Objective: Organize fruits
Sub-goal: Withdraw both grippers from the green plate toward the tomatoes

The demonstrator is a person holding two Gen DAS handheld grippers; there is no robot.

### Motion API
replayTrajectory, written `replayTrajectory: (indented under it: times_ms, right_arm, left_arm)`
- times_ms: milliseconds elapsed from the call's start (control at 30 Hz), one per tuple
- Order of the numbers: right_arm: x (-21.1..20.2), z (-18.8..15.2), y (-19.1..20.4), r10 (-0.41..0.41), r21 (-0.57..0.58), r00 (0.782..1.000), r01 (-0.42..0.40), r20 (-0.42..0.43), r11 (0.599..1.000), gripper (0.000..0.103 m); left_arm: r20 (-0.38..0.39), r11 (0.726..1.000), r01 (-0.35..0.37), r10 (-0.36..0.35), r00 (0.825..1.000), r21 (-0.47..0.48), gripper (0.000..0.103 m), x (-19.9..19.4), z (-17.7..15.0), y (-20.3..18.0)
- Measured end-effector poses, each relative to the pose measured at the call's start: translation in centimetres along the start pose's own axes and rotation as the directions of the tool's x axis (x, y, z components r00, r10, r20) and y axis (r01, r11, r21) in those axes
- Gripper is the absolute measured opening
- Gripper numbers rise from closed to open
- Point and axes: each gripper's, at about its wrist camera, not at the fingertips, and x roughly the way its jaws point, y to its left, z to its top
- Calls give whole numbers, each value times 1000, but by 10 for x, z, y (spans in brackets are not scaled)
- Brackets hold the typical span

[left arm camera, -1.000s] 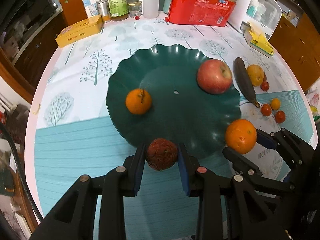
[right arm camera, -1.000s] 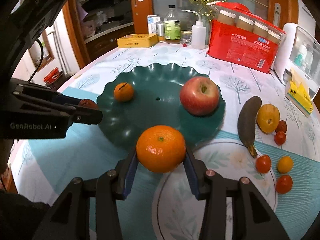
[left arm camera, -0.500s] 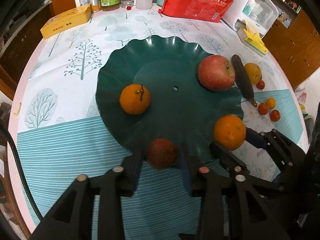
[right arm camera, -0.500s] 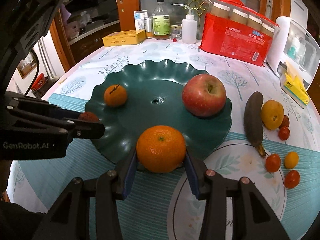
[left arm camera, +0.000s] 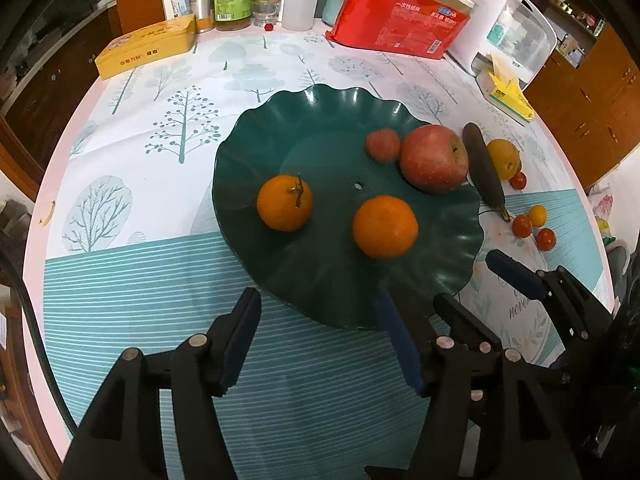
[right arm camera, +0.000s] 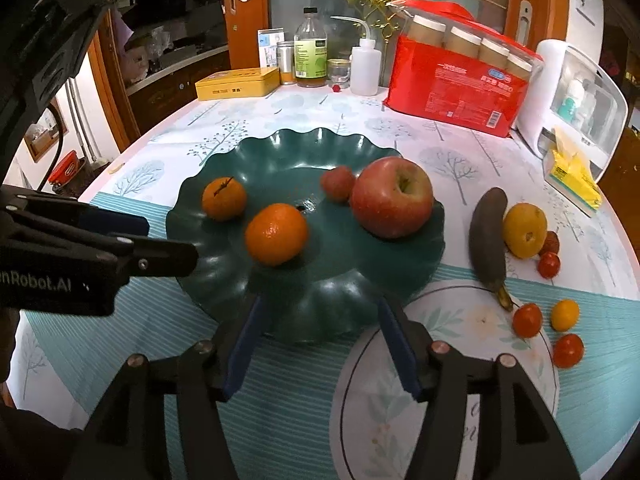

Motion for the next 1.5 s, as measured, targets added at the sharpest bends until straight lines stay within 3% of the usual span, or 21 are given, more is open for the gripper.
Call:
replayTrajectory:
  times_ms: [233,667,1367,1500]
  right_arm:
    - [-12,-18,-6,-44,57,999,45,-24,997,61]
    - [-34,-70,-36,-92,183,984,120,-152,976,61]
    - [-59,-99,-153,-95,209,983,127,-158,970,61]
    - [-60,-99,-174,-87,190,985,114,-147,975,65]
  left_arm:
    - [-5,1000,-1,1,1000,30,64,-4,-10,-7]
    - [-41,994,27,-23,999,106,69,-11,-30,-49]
    - [-86,997,-22,28,996,68,77,6,-28,-156]
    - [-95,998,-34,38,995,47,78,13,-23,-175]
